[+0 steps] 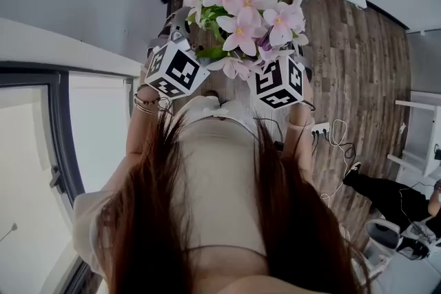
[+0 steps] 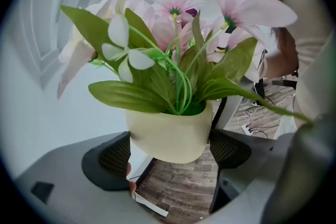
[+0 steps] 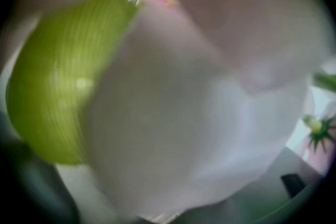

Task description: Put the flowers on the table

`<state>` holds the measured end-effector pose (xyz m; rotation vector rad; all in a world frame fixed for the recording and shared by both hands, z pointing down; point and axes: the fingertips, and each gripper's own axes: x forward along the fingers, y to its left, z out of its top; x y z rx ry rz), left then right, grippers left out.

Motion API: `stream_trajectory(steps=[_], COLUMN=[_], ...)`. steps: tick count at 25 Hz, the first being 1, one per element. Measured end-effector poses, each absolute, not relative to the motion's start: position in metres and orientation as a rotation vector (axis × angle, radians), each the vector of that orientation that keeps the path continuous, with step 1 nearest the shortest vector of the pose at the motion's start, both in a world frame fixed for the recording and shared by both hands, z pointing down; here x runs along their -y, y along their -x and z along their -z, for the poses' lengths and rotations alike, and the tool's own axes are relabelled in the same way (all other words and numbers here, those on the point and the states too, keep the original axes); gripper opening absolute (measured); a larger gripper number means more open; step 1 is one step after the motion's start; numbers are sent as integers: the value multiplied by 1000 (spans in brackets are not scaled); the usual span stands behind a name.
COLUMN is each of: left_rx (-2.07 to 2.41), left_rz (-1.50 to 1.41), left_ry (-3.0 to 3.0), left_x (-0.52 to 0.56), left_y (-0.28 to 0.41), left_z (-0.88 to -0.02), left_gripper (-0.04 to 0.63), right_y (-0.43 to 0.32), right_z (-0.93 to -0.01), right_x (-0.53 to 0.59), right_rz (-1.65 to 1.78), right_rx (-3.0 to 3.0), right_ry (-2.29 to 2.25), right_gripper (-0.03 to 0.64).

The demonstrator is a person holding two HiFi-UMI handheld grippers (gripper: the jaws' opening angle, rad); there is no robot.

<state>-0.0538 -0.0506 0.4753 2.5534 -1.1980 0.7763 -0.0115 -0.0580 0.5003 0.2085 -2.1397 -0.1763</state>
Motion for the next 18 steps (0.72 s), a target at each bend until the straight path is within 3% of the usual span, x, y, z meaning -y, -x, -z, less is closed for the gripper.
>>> stream_trajectory(steps=[18], left_rx=[1187], left_rz=[-794], left_ry=[-2560], left_x=[50], left_y=[56], left_z=[-477], left_gripper=[471], right_y=[14], right_z=[-503], right_x=[57], right_rz=[161], right_rx=[2146], right_ry=[-224], right_gripper=[430])
